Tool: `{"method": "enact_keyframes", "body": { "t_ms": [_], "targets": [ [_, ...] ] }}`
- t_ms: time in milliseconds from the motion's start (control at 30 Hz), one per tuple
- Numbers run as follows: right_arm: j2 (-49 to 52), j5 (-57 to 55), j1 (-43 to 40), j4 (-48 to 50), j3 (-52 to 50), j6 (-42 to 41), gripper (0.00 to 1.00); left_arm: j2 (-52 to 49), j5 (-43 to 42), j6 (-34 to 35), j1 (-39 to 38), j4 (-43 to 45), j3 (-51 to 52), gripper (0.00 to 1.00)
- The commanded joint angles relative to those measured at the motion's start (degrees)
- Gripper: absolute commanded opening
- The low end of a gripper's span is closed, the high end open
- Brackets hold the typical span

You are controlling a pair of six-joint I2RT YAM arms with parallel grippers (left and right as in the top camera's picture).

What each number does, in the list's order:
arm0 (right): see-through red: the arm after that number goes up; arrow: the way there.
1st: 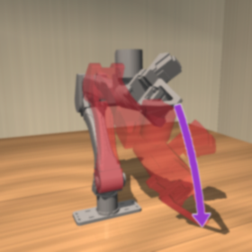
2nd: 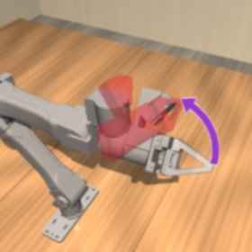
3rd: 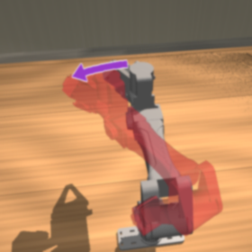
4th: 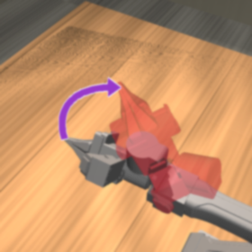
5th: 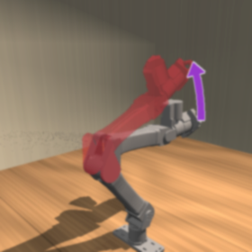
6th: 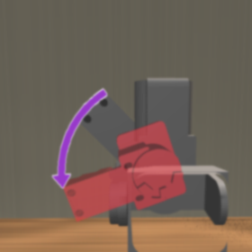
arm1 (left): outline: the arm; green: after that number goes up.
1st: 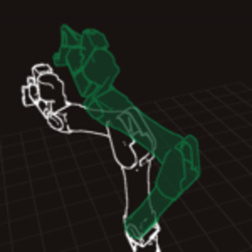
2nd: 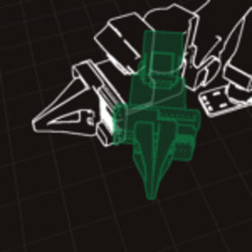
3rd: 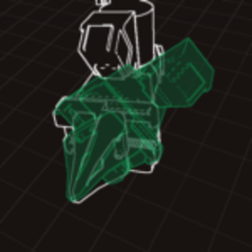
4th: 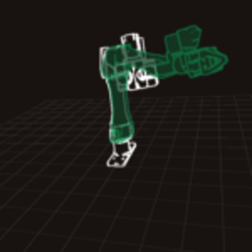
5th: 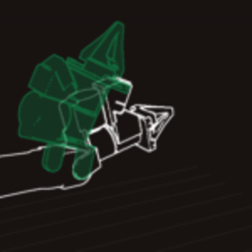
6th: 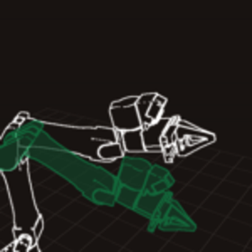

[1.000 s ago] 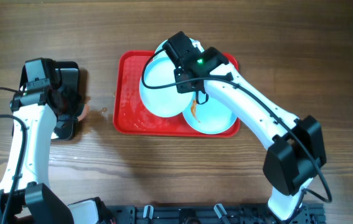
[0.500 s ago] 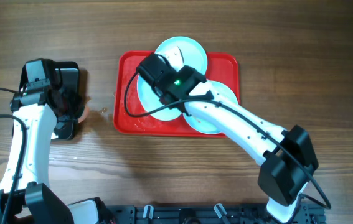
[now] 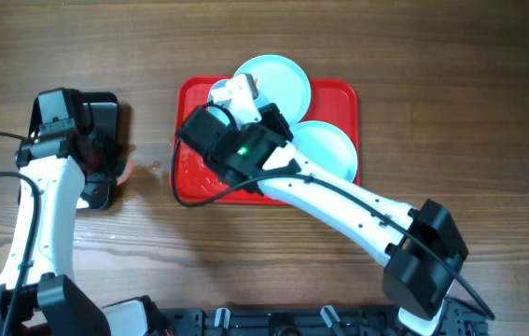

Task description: Clean dirty plates on tray and stack at the side

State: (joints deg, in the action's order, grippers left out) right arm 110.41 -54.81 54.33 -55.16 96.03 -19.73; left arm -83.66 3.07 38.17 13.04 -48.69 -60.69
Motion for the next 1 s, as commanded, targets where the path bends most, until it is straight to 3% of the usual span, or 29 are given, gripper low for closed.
{"method": "enact_keyframes", "body": {
  "t_ms": [0,267,700,967],
  "targets": [
    [-1.5,-13.4,1.5,0.2,1.3,0.5,0.04,1.4,-0.5,-0.9,0.3,-0.1,0.4,0.04],
    [-1.5,-16.4,2.8,2.0,1.3,6.3,0.05,1.4,-0.5,-0.9,0.3,-0.1,0.4,0.04],
    [-1.4,-16.4,7.6,5.2,1.2,7.8,0.05,1.4,-0.5,-1.8,0.3,-0.1,0.4,0.04],
    [-1.4,-21.9,9.3,7.8,1.2,9.2,0.05,1.4,-0.5,-1.8,0.3,-0.1,0.4,0.04]
  ]
}}
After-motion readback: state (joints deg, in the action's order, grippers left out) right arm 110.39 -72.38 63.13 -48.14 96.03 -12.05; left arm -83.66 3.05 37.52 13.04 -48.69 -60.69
